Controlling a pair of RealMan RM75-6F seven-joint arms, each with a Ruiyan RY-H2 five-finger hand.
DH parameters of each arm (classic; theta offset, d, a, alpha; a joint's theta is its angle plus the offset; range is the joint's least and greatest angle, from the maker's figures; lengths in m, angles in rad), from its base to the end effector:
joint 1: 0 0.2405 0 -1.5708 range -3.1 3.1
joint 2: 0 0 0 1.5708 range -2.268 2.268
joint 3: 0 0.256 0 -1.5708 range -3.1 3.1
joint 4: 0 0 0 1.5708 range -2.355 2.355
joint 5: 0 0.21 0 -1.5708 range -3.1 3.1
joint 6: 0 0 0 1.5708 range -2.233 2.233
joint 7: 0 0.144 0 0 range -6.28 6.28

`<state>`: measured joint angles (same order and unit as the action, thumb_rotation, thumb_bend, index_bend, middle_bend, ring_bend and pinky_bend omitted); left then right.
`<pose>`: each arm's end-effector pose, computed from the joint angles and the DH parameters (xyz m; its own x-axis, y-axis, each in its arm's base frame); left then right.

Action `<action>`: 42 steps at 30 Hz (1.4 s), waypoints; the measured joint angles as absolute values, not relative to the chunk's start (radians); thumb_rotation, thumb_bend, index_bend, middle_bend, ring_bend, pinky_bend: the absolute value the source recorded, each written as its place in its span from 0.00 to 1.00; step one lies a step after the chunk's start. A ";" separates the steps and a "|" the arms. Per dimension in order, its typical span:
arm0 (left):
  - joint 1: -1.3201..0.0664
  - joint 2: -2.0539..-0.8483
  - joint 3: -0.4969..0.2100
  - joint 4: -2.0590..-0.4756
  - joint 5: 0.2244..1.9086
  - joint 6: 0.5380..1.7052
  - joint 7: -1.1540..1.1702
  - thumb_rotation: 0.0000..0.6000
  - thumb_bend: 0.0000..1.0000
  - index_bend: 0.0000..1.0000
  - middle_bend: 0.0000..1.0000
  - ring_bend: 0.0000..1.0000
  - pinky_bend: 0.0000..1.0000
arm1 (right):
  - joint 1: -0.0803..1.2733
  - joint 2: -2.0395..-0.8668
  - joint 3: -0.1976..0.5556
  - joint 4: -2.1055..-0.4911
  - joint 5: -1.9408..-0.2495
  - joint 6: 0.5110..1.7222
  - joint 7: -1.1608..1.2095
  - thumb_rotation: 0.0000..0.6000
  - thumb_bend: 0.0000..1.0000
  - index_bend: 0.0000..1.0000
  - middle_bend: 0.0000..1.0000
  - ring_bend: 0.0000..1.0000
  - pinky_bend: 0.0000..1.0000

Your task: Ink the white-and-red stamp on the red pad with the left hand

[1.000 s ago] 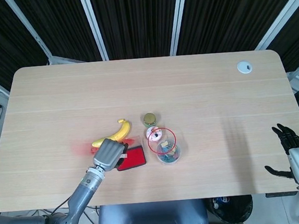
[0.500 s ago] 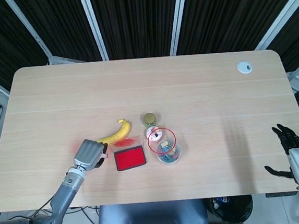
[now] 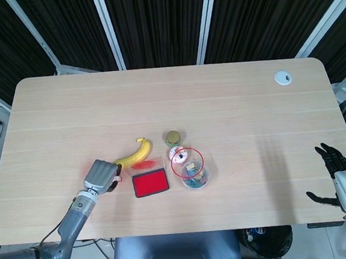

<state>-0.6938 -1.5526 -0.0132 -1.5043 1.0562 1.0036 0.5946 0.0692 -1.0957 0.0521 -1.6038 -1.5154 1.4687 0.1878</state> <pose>-0.1913 0.3014 -0.0347 0.6696 0.2939 0.6821 0.7328 -0.4109 -0.5423 -0.3159 -0.1768 0.1648 0.2483 -0.0219 0.9684 -0.9687 -0.0051 0.2482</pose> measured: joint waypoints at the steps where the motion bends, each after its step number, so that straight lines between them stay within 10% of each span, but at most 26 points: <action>1: -0.694 -1.552 -0.013 -1.503 1.056 1.000 0.594 1.00 0.55 0.69 0.70 0.55 0.59 | 0.069 -1.096 0.052 -1.605 -1.515 1.469 0.188 1.00 0.16 0.00 0.00 0.00 0.16; 42: -0.686 -1.526 -0.014 -1.516 0.997 0.994 0.665 1.00 0.34 0.41 0.41 0.36 0.46 | 0.068 -1.095 0.051 -1.608 -1.516 1.469 0.183 1.00 0.16 0.00 0.00 0.00 0.16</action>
<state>-0.6858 -1.5258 -0.0135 -1.5158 0.9975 0.9944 0.6653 0.0677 -1.0953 0.0512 -1.6084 -1.5162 1.4691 0.1828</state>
